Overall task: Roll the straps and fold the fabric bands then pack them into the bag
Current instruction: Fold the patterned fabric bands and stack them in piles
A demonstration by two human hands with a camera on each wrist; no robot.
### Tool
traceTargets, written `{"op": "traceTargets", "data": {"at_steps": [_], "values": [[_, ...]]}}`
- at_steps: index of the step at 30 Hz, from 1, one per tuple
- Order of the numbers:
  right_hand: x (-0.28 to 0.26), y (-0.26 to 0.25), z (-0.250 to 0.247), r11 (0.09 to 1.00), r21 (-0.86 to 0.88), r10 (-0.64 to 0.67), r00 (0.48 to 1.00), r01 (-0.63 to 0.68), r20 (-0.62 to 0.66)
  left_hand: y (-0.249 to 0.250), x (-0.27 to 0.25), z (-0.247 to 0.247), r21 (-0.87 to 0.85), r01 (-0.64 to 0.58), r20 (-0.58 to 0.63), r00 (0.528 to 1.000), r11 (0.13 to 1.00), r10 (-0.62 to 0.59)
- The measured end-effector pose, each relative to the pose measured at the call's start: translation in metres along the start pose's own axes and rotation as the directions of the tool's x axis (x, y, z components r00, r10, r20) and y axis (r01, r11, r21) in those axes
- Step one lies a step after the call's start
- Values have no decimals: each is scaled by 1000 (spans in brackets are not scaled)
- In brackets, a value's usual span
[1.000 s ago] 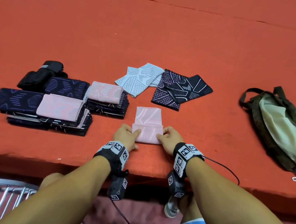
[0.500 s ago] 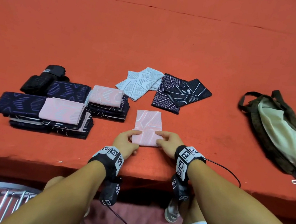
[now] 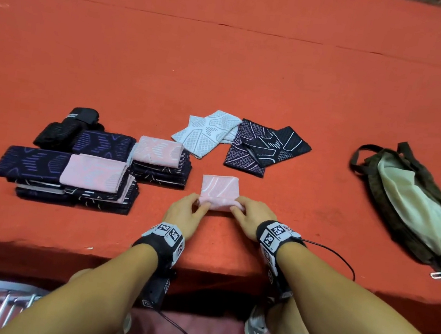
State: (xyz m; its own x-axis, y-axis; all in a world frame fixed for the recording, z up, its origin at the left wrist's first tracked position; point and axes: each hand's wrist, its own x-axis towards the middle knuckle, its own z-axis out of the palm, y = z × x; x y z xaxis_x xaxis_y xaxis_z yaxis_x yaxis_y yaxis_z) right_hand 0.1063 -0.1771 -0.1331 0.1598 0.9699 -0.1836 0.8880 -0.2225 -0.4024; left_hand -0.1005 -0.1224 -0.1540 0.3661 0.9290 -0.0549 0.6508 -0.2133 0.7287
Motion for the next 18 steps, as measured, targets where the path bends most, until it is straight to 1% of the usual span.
{"op": "traceTargets", "data": {"at_steps": [3,6,8,10,13,18], "values": [[-3,3,2,996,92,13,998,-7,-59,-3,-4,-1,-32,-2,-20,1000,999,1],[-5,3,4,980,180,83,996,-79,-16,-8,-4,1,-71,57,-32,998,996,-59],[-6,5,7,964,246,102,995,-103,16,-9,-5,2,-99,88,-25,996,991,-91],[-5,8,10,944,310,119,993,-116,10,-8,-5,1,-100,107,-21,994,989,-110],[-1,8,13,944,306,136,991,-126,-12,-4,-3,0,-59,133,-19,991,989,-135],[4,3,17,955,248,176,984,-163,-33,2,3,3,-17,217,-39,975,976,-217]]}}
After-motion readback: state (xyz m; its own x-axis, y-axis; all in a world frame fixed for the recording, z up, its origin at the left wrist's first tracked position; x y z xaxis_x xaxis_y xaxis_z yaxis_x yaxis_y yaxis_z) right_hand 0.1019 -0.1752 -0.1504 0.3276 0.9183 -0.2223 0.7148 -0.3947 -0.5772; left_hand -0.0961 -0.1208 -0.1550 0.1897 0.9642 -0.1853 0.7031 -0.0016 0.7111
